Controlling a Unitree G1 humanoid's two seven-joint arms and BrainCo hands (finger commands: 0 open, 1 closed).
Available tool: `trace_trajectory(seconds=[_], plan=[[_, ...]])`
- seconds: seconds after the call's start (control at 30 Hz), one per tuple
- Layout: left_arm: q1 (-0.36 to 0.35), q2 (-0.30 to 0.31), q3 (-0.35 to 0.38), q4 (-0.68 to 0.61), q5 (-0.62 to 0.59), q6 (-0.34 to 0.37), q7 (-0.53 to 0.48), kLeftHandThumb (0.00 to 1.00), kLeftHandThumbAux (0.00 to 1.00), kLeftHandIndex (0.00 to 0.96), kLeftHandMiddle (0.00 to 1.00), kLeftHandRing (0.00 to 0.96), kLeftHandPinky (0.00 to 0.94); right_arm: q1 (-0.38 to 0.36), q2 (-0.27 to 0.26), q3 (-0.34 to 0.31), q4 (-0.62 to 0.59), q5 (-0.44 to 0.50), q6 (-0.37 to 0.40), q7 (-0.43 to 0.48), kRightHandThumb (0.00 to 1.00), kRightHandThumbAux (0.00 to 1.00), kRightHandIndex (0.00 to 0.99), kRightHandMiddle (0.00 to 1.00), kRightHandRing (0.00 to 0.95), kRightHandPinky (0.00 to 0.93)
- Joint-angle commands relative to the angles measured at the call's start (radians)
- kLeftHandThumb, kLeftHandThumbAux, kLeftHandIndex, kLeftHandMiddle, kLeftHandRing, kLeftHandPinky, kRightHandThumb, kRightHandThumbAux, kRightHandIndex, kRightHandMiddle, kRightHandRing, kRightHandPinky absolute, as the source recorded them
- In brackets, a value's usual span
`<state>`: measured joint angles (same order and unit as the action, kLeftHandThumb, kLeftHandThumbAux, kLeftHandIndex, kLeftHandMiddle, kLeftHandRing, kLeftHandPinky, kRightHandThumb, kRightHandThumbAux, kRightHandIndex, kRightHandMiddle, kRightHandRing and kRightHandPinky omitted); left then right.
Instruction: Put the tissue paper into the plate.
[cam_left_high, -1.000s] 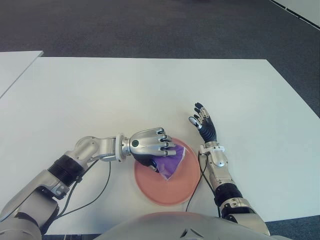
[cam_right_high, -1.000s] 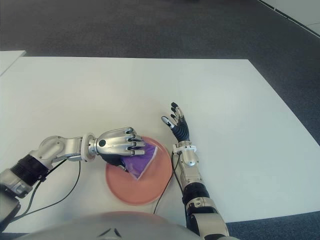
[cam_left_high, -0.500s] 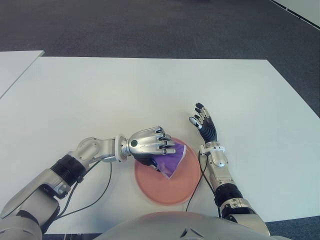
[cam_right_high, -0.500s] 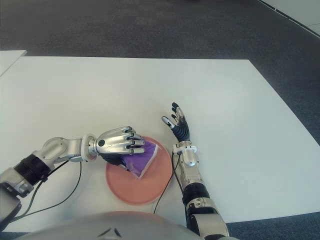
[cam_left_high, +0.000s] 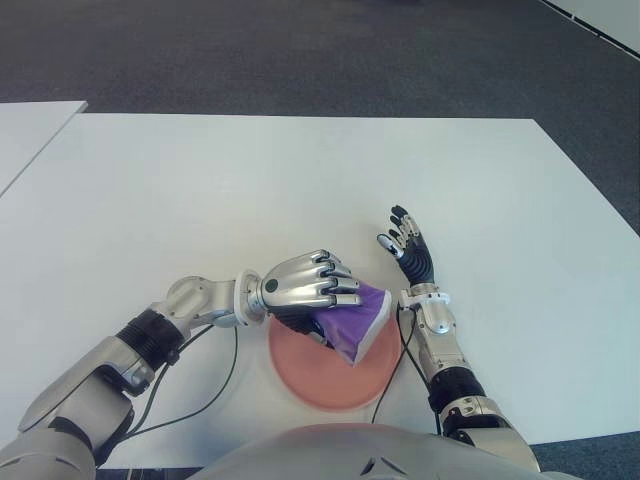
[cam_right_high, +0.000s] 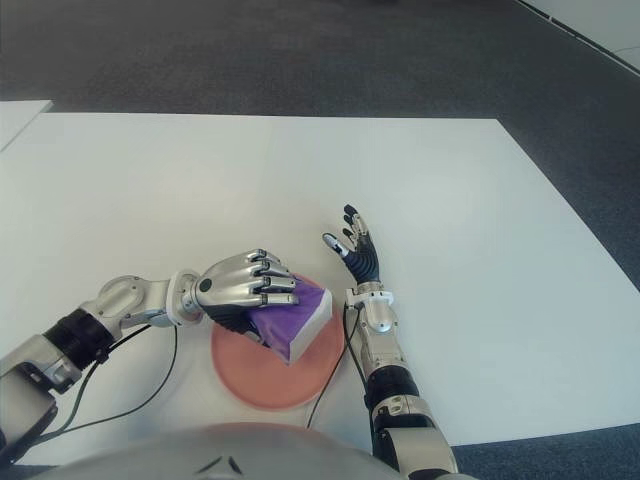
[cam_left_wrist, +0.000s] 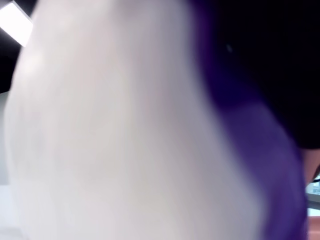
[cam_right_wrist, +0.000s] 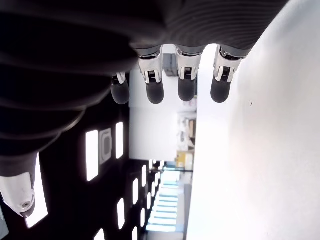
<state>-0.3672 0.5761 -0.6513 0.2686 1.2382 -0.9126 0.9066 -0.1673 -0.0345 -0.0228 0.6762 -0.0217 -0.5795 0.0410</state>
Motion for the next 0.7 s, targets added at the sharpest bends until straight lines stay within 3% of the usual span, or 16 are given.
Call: trace_trajectory(seconds=[0.03,0.2,0.23,0.27,0.33,0.43,0.53,0.7], plan=[[0.0,0.01,-0.008,-0.001,0.045,0.03,0.07,0.736,0.692,0.429,0.588,0.593,0.541,0.062,0.012,-0.001,0.058,0.01,0.039,0.009,0.0,0.542,0.0,0.0,0.0,0.0],[-0.015,0.024,-0.028,0.005,0.113,0.076,0.151,0.691,0.706,0.423,0.531,0.485,0.422,0.061,0.012,0.0,0.057,0.01,0.042,0.009,0.0,0.55,0.0,0.0,0.0,0.0],[-0.021,0.028,-0.035,0.014,0.124,0.081,0.165,0.523,0.664,0.347,0.399,0.35,0.279,0.06,0.011,-0.001,0.058,0.011,0.043,0.009,0.0,0.552,0.0,0.0,0.0,0.0],[-0.029,0.035,-0.044,0.024,0.137,0.084,0.172,0.461,0.65,0.319,0.352,0.301,0.227,0.06,0.011,-0.001,0.058,0.011,0.043,0.008,0.0,0.552,0.0,0.0,0.0,0.0],[-0.039,0.047,-0.057,0.029,0.152,0.094,0.163,0.285,0.602,0.155,0.173,0.123,0.093,0.061,0.011,-0.001,0.058,0.008,0.042,0.006,0.0,0.555,0.0,0.0,0.0,0.0],[-0.041,0.06,-0.067,0.02,0.161,0.114,0.133,0.17,0.544,0.05,0.056,0.04,0.03,0.078,0.014,0.005,0.016,0.001,0.061,-0.004,0.0,0.559,0.0,0.0,0.0,0.0],[-0.033,0.077,-0.064,-0.011,0.156,0.13,0.104,0.117,0.503,0.016,0.018,0.013,0.009,0.142,0.03,0.023,-0.137,-0.006,0.147,-0.02,0.0,0.569,0.0,0.0,0.0,0.0],[-0.032,0.1,-0.071,-0.043,0.157,0.155,0.056,0.086,0.46,0.002,0.002,0.002,0.001,0.136,0.035,0.015,-0.14,0.013,0.189,-0.013,0.0,0.573,0.0,0.0,0.0,0.0]])
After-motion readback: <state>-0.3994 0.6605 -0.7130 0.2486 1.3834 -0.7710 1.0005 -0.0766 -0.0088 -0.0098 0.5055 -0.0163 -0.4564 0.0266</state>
